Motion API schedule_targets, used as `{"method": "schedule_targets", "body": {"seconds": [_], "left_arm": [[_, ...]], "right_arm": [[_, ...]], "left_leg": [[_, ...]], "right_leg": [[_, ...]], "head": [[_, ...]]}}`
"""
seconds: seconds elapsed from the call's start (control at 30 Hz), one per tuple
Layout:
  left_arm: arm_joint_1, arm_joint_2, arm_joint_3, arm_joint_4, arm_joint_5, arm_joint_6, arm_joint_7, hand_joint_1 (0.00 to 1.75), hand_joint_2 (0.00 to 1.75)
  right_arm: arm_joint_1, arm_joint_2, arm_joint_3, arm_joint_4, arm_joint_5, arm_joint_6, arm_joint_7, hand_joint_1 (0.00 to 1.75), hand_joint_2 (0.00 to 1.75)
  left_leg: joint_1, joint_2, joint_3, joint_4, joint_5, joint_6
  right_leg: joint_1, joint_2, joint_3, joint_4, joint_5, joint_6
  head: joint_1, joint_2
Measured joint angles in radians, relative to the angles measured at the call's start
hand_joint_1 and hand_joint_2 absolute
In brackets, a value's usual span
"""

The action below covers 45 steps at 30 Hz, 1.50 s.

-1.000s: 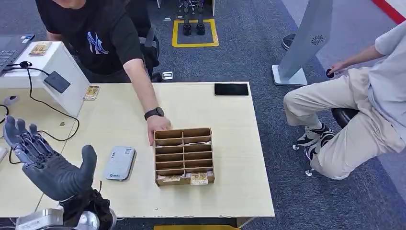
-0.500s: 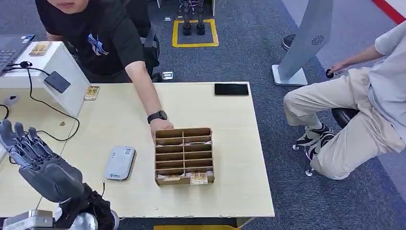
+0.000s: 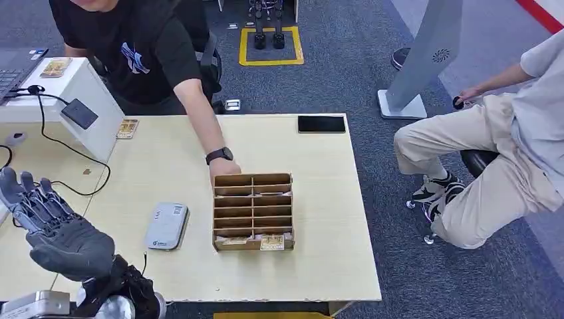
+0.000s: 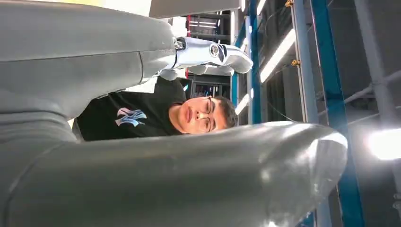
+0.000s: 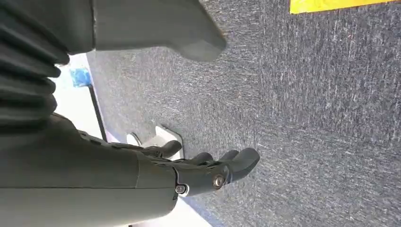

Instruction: Pass the card to the sensor for recognition and then transmit it.

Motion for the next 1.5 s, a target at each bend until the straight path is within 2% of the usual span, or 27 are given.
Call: {"method": "schedule_targets", "body": {"seconds": [0.53, 0.57, 0.6, 0.63, 1.5], "left_arm": [[0.001, 0.000, 0.001, 0.000, -0.001, 0.000, 0.000, 0.00, 0.00], [0.001, 0.000, 0.001, 0.000, -0.001, 0.000, 0.000, 0.10, 0.00], [0.001, 0.000, 0.001, 0.000, -0.003, 0.000, 0.000, 0.40, 0.00], [0.001, 0.000, 0.001, 0.000, -0.008, 0.000, 0.000, 0.33, 0.00], [0.001, 0.000, 0.001, 0.000, -0.023, 0.000, 0.000, 0.33, 0.00]], "right_arm": [[0.000, 0.000, 0.000, 0.000, 0.000, 0.000, -0.002, 0.00, 1.75], [0.000, 0.001, 0.000, 0.000, 0.000, 0.000, -0.002, 0.00, 1.75], [0.000, 0.001, 0.000, 0.000, 0.000, 0.000, -0.002, 0.00, 1.75], [0.000, 0.002, 0.000, 0.000, 0.002, 0.000, -0.002, 0.00, 1.75], [0.000, 0.002, 0.000, 0.000, 0.003, 0.008, -0.008, 0.00, 1.75]], "left_leg": [[0.000, 0.000, 0.000, 0.000, 0.000, 0.000], [0.000, 0.000, 0.000, 0.000, 0.000, 0.000], [0.000, 0.000, 0.000, 0.000, 0.000, 0.000], [0.000, 0.000, 0.000, 0.000, 0.000, 0.000], [0.000, 0.000, 0.000, 0.000, 0.000, 0.000]], "right_leg": [[0.000, 0.000, 0.000, 0.000, 0.000, 0.000], [0.000, 0.000, 0.000, 0.000, 0.000, 0.000], [0.000, 0.000, 0.000, 0.000, 0.000, 0.000], [0.000, 0.000, 0.000, 0.000, 0.000, 0.000], [0.000, 0.000, 0.000, 0.000, 0.000, 0.000]], "head": [[0.000, 0.000], [0.000, 0.000], [0.000, 0.000], [0.000, 0.000], [0.000, 0.000]]}}
